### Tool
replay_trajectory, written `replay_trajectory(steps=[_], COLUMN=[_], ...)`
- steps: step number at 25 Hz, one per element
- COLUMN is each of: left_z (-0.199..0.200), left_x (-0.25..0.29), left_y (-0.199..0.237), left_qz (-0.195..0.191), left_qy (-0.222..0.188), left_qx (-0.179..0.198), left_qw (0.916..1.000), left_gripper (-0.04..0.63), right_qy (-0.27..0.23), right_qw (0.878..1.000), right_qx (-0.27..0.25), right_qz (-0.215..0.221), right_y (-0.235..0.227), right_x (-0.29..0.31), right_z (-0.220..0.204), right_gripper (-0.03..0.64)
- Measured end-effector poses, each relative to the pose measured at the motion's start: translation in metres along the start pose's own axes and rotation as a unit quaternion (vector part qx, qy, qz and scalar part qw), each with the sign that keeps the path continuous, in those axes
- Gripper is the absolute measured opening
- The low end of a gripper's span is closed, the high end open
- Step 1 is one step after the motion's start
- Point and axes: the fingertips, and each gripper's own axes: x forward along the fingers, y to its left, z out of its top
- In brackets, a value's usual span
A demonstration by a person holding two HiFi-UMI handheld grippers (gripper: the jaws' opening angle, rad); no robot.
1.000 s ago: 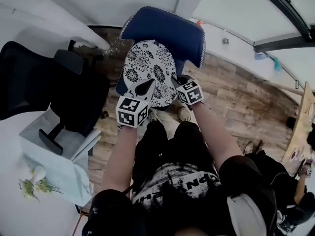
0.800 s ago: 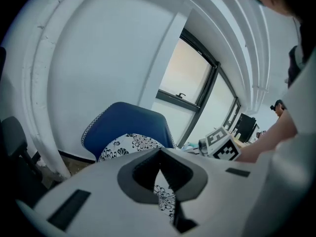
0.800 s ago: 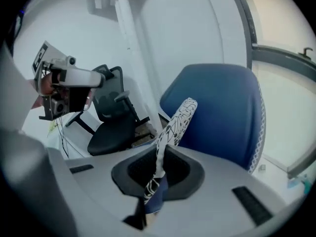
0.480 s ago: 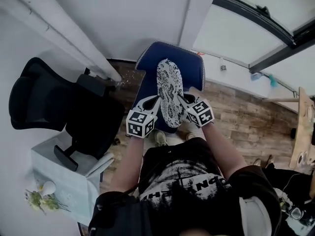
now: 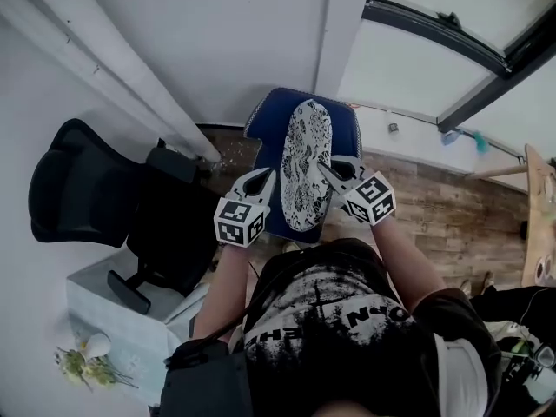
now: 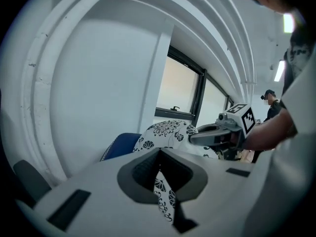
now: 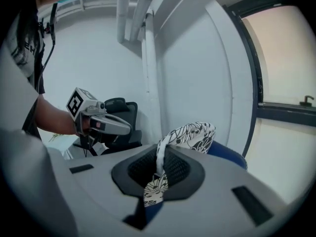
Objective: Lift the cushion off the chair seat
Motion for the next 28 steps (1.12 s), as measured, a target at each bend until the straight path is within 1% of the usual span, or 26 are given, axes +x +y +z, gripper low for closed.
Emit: replay_trajectory(steps=[2, 6, 9, 14, 19, 23, 28], left_z=[0.013, 0.043, 0.059, 0.067, 0.067, 0.061, 0.062], left_x=[-0.006, -0.017, -0.024, -0.033, -0.035, -0.036, -0.038], left_y=[-0.001, 0.002, 0.010, 0.016, 0.017, 0.017, 0.016], left_qz=[0.002, -0.004, 0.003, 0.011, 0.022, 0.023, 0.024], left_qy=[-0.016, -0.054, -0.071, -0.075, -0.068, -0.064, -0.065], left_qx=[0.002, -0.019, -0.011, -0.004, 0.019, 0.013, 0.014], left_qw=[0.9999, 0.9983, 0.9974, 0.9971, 0.9973, 0.9976, 0.9975], left_gripper=[0.014, 0.014, 0.014, 0.014, 0.014, 0.014, 0.014], right_qy=[-0.020, -0.050, -0.071, -0.087, -0.091, -0.089, -0.089], right_qw=[1.000, 0.999, 0.997, 0.996, 0.996, 0.996, 0.996], right_qx=[-0.002, -0.009, -0.019, -0.021, -0.020, -0.027, -0.029], right_qz=[0.002, 0.001, 0.002, 0.003, 0.006, 0.008, 0.012], right_y=[0.003, 0.004, 0.005, 0.008, 0.009, 0.012, 0.014], right_x=[-0.007, -0.016, -0.019, -0.019, -0.014, -0.012, -0.010], right_z=[0.017, 0.051, 0.075, 0.095, 0.103, 0.102, 0.102], right_gripper=[0.034, 0.034, 0.034, 0.034, 0.034, 0.034, 0.034])
